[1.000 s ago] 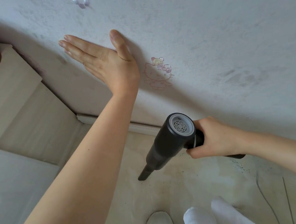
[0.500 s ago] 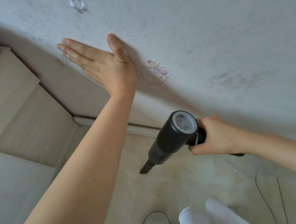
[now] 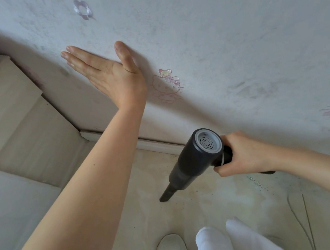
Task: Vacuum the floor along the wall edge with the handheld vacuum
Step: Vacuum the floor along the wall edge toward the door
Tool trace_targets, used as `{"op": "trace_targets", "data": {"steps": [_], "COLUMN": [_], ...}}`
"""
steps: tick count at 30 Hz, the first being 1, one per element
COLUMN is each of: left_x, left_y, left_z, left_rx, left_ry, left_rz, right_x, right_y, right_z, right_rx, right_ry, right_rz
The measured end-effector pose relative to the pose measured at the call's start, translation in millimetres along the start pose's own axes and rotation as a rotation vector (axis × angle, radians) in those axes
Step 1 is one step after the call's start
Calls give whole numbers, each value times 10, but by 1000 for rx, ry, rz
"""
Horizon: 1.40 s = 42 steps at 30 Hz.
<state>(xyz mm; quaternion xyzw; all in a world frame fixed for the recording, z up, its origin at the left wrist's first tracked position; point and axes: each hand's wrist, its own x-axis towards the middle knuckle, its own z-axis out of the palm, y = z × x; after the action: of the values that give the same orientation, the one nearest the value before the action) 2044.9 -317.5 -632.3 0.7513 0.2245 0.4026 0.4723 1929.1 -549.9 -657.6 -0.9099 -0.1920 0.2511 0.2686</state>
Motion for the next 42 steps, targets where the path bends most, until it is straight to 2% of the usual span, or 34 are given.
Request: {"op": "trace_targets", "data": {"steps": [3,8,14,20,25,30,35,42], "left_x": [6,-2,-78,-163,-242,-274,-280,-281], "left_y": [7,20,101,214,275,264,238,235], "left_z": [4,9,56,116,149,160,170,175], "left_rx": [-4,-10,-35,-87,-95,-75,-68,-70], "left_ry": [15,28,55,68,61,65,67,77], "left_rz": [-2,-2,-25,-64,-87,-66,-51,-47], "right_x": [-5,-33,-86,-195,-208,-245,-279,-308], "right_y": [7,15,115,178,242,253,305,338], "right_z": [16,31,-44,-128,-146,-200,-238,-373], "right_rx": [0,-44,-26,-59,-63,-53,-37,-72], "right_ry": [12,-60,17,-85,-28,-106,-47,-100], "right_rz": [-15,-44,-3,-4,5,9,26,72]}}
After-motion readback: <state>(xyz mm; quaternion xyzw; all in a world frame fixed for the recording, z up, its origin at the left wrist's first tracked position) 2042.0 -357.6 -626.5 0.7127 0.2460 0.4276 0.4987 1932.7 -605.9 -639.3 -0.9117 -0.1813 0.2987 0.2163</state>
